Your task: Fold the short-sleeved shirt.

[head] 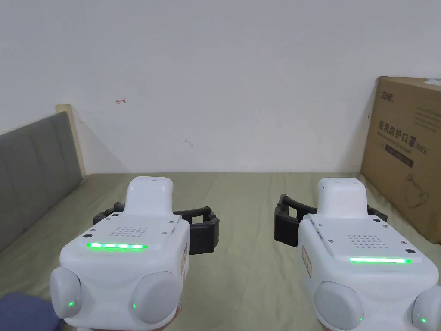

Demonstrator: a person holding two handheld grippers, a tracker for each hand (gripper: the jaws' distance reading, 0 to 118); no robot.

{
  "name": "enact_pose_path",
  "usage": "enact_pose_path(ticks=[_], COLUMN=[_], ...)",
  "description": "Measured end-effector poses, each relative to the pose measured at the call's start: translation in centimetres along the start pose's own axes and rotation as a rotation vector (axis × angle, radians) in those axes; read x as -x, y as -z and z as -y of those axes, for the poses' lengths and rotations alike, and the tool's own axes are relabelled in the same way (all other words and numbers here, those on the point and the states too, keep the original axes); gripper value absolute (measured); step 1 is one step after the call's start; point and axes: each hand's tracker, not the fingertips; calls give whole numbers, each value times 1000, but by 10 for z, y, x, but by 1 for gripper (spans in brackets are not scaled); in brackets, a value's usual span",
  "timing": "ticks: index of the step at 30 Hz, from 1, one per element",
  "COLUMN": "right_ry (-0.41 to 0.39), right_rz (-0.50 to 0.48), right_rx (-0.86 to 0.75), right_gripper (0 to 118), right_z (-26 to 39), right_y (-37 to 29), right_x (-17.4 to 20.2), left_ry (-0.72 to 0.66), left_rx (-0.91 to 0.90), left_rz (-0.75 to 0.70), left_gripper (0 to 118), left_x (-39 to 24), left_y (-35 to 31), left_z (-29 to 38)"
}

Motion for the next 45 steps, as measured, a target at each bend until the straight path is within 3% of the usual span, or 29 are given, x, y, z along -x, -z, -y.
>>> enact_pose_path(ticks=[6, 9, 14, 32, 39, 41, 43, 45], right_ry=[-12, -10, -13, -24, -27, -29, -28, -24], right_rz=[8, 13, 25, 42, 43, 45, 45, 49], right_rx=[7, 9, 16, 57, 58, 53, 52, 55], right_gripper=[90, 91, 90, 91, 91, 91, 91, 91], right_z=[0, 1, 2, 12, 11, 11, 11, 12], right_y=[2, 3, 4, 15, 16, 16, 16, 17], right_x=[-1, -1, -4, -6, -5, -5, -6, -6], left_ry=[93, 64, -9, 18, -57, 12, -10, -38], left_rx=[45, 37, 10, 89, 134, 115, 76, 44], left_rz=[24, 66, 7, -23, 4, 12, -63, -30], left_gripper=[112, 111, 111, 111, 111, 111, 111, 111], left_x=[-3, 0, 2, -1, 7, 8, 7, 13], left_y=[-2, -1, -3, 1, 7, 9, 9, 6], left_z=[-2, 1, 0, -3, -5, 0, 1, 2])
